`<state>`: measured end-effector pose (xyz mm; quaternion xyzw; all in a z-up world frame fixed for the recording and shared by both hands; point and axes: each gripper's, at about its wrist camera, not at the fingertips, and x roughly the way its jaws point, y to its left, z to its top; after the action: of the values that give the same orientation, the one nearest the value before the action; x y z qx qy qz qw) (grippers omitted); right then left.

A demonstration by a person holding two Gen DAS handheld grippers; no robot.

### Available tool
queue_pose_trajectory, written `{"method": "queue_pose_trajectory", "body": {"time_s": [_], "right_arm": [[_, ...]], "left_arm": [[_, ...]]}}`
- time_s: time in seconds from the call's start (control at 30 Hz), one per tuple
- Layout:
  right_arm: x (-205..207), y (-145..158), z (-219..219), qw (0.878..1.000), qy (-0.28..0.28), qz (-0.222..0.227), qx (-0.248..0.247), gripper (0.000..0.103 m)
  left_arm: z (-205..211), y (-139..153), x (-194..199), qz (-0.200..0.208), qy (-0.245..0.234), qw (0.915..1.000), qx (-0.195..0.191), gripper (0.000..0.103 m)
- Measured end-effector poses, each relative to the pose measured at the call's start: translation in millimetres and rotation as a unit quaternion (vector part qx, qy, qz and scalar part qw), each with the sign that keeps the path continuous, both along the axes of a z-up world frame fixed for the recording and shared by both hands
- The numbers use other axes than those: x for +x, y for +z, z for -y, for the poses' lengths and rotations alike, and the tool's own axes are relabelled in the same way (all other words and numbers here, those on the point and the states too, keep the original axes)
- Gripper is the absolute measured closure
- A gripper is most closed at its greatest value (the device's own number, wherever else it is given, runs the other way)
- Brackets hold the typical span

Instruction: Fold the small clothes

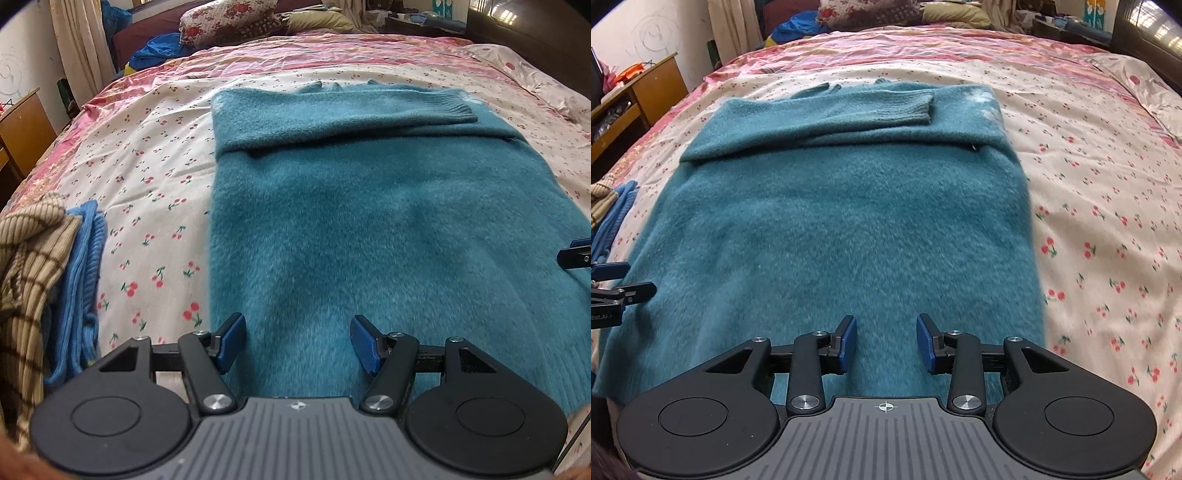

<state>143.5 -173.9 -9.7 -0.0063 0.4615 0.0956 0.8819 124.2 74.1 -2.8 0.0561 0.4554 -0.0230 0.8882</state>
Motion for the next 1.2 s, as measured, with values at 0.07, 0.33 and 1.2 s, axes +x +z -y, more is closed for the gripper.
{"method": "queue_pose_trajectory", "body": {"time_s": [0.07,0.33,1.2], "right_arm": [[-6,0,3,1.0,-0.004,-0.002,0.002,0.067],[-25,-1,21,0.999,-0.027,-0.008,0.02,0.064],[-79,5,77,0.997,-0.071,-0.003,0.022,0.064]], "left_arm": [[-3,1,-6,0.0,0.001,1.0,-0.002,0.035],[-10,3,-27,-0.005,0.007,0.9999,-0.005,0.034],[-26,-4,-68,-0.046,0.04,0.9972,-0.043,0.033]]}}
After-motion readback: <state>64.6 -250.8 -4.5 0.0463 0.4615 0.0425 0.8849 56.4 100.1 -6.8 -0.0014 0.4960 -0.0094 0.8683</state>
